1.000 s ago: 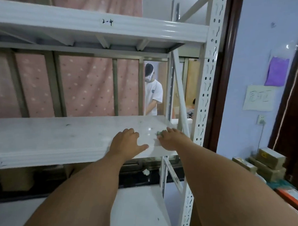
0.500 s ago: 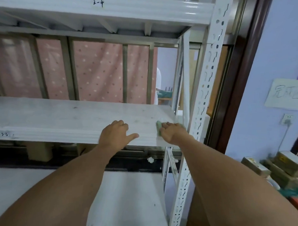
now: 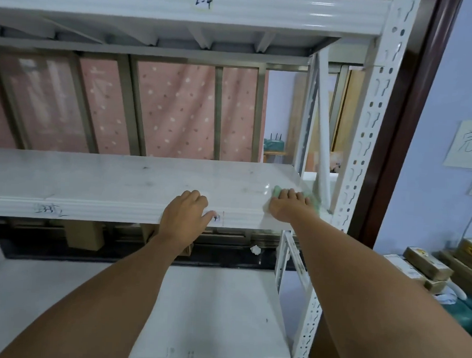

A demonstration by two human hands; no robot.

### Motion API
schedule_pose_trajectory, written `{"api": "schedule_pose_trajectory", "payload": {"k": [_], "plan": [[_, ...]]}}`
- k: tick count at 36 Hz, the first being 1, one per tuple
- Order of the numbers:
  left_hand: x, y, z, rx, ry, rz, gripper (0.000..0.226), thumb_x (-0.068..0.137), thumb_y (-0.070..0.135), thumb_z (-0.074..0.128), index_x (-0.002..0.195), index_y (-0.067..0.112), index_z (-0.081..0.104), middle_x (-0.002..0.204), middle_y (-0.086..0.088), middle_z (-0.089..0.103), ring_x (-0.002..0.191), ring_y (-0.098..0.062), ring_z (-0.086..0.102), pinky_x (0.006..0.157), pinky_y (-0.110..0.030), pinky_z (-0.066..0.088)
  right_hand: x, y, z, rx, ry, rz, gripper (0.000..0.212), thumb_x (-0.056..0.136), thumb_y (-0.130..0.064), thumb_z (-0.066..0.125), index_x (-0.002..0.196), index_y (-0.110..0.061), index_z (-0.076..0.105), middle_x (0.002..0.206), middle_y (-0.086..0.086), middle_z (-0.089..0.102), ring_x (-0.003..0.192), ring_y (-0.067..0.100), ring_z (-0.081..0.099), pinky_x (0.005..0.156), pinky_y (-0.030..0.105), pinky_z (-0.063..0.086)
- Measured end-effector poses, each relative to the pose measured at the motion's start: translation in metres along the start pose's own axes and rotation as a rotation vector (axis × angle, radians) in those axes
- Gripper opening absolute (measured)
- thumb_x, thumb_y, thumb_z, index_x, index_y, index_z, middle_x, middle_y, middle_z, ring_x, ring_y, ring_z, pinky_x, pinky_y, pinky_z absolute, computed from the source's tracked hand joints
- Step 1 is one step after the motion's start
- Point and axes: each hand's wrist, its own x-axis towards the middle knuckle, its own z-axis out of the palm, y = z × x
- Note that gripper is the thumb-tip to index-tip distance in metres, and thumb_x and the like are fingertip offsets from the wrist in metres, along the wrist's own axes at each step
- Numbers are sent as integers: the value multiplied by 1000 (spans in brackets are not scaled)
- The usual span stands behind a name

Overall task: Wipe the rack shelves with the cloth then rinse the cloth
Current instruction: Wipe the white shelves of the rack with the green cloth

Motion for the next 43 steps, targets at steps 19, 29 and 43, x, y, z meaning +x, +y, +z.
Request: {"api": "schedule_pose_trajectory", "payload": {"k": [19, 29, 43], "plan": [[14, -10, 16, -54, 247, 246, 41, 85, 44, 70, 66, 10, 57, 65, -3, 55, 63, -25, 52, 54, -29, 31, -24, -56, 19, 12, 57, -76, 69, 100, -49, 6, 157, -12, 0, 165, 10, -2, 151, 29, -1, 120, 46, -2], [14, -14, 33, -164, 271, 288, 23, 83, 33, 81, 83, 11, 73, 82, -1, 68, 77, -23, 62, 65, -34, 52, 4, -15, 6, 58, 32, 180, 67, 100, -43, 6, 157, -8, 1, 165, 11, -2, 152, 26, -1, 121, 43, -4], [22, -21, 56, -310, 464, 317, 29, 81, 34, 78, 70, 10, 64, 70, 1, 60, 69, -19, 54, 60, -28, 47, 101, 6, -6, -33, -71, 20, 81, 91, -61, 3, 157, -15, 5, 165, 9, 5, 151, 29, 5, 120, 52, 4]]}}
